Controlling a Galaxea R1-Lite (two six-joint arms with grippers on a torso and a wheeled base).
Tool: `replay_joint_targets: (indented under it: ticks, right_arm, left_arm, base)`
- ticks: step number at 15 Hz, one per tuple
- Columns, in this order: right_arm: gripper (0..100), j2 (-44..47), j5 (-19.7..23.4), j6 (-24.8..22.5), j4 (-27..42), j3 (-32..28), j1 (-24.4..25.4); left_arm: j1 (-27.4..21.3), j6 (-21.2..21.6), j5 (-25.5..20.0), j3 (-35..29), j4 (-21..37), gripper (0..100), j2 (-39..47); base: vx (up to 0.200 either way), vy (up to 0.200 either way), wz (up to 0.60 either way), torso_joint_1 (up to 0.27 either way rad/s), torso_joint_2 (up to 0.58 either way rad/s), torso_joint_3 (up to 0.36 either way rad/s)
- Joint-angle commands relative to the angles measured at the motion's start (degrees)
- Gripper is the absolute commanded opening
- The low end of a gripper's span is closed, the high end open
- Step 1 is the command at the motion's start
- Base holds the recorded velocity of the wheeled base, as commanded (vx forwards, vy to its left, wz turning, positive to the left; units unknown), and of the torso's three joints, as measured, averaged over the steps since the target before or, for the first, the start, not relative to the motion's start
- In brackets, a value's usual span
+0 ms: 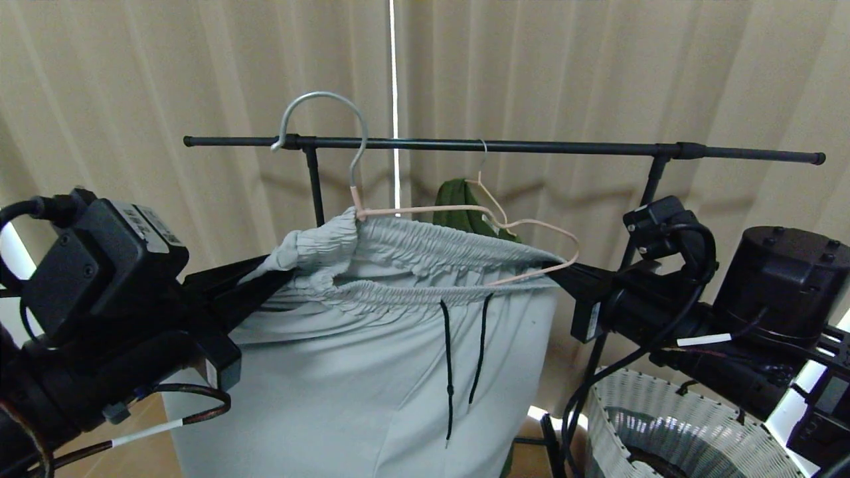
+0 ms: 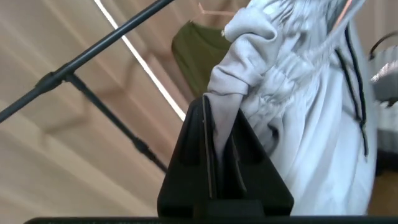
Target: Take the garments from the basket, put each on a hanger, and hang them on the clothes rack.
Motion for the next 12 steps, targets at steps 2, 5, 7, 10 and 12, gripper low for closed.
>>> replay_joint_targets:
  ticks: [2,5,7,10,12]
  right_arm:
    - [0,0.19,-0.09,-0.12,0.09,-0.02,-0.43]
    - [0,0.71,-0.09,-0.12,0.09,-0.02,-0.87]
    - [0,0.89,-0.09,-0.2,0.0,-0.1,-0.96]
    - [0,0.8,0.0,-1.44,0.26,-0.28,-0.96]
    - [0,0.45,0.44,-3.63,1.05,-0.37,-0.87]
  left_arm:
    - [4.64,2.91,-0.03,0.39,0.02,0,-0.58]
    - [5.96,3.09,-0.03,0.39,0.02,0,-0.84]
    - [6.66,3.18,-0.03,0.66,0.02,0,-0.75]
    - [8.5,4.58,-0.03,1.54,0.11,0,-0.67]
    - [9.03,8.45,-0.12,4.26,0.11,0,-0.4]
  base:
    - [0.0,0.0,0.0,0.0,0.0,0.0]
    - [0.0,0.0,0.0,0.0,0.0,0.0]
    - [0.0,0.0,0.0,0.0,0.0,0.0]
    - [0.0,0.0,0.0,0.0,0.0,0.0]
    - [0.0,0.0,0.0,0.0,0.0,0.0]
